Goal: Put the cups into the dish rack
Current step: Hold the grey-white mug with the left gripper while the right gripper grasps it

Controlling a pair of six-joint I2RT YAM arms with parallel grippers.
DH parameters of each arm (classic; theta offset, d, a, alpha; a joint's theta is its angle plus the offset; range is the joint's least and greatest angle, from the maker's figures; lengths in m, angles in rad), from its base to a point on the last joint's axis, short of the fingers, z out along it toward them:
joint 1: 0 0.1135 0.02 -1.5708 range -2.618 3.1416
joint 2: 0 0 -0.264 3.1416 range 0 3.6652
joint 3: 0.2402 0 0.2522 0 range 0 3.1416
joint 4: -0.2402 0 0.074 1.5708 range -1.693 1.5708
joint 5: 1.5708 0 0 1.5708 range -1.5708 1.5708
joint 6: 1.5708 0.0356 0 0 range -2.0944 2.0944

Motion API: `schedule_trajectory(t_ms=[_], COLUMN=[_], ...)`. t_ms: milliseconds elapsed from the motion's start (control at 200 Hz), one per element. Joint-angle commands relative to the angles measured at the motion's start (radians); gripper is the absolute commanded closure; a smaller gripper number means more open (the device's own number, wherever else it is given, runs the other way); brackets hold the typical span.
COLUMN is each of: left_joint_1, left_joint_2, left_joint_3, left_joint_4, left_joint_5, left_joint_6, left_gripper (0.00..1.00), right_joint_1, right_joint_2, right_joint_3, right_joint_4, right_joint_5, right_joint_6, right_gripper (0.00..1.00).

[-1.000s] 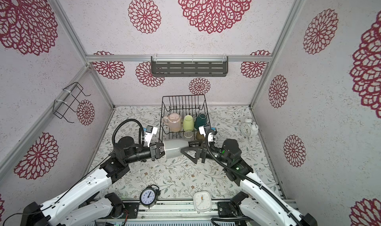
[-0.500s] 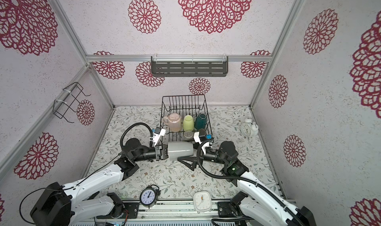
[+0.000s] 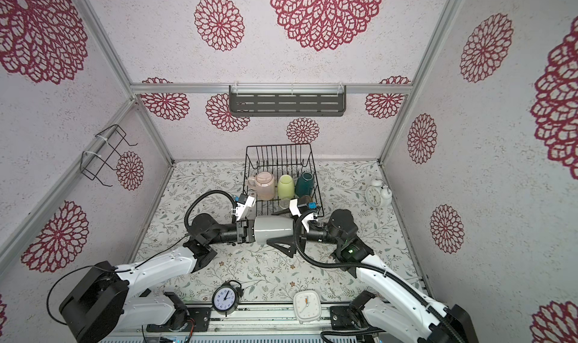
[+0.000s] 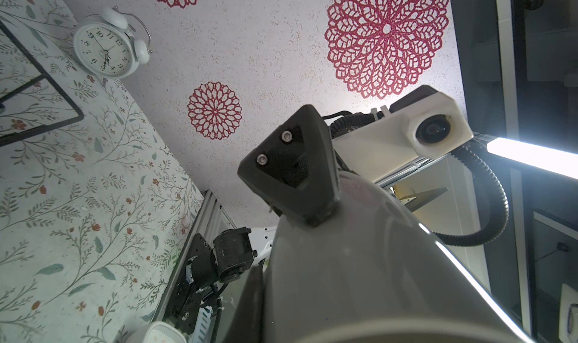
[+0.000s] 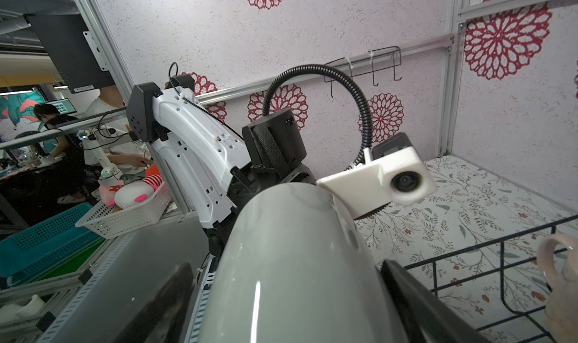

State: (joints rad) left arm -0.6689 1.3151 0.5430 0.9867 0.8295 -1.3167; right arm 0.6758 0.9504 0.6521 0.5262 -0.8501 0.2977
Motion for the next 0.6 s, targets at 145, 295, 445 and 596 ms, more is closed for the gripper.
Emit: schedule_trajectory(t_ms=[145,295,445,596], left_joint_1=[-0.008,0.009,0.033,0.063], left_joint_2=[0.073,0.093,0.093,0.070], left_joint_3=[0.023,0.009,-0.002,-0.016], left_joint_4=[0.200,0.237,0.216,0.160], left_joint_5=[0.011,0.004,-0.002,-0.025], left_joint_6=[-0.106,-0.130,-0.099,-0.072], left_gripper=[0.97,0.90,0.67,0.49], right_joint_1=[0.027,0.027,0.027,0.025], right_joint_2=[0.053,0.068,0.095,0.127], right_joint_3=[0.089,0.115,0.143,0.177], right_joint_4=[0.020,-0.063,-0.116,-0.148], right_joint_5=[-0.108,-0.066,-0.012,0.022], right_joint_6=[-0.014,-0.058,-0.067,-0.065], right_gripper=[0.23,0.30,0.40,0.45])
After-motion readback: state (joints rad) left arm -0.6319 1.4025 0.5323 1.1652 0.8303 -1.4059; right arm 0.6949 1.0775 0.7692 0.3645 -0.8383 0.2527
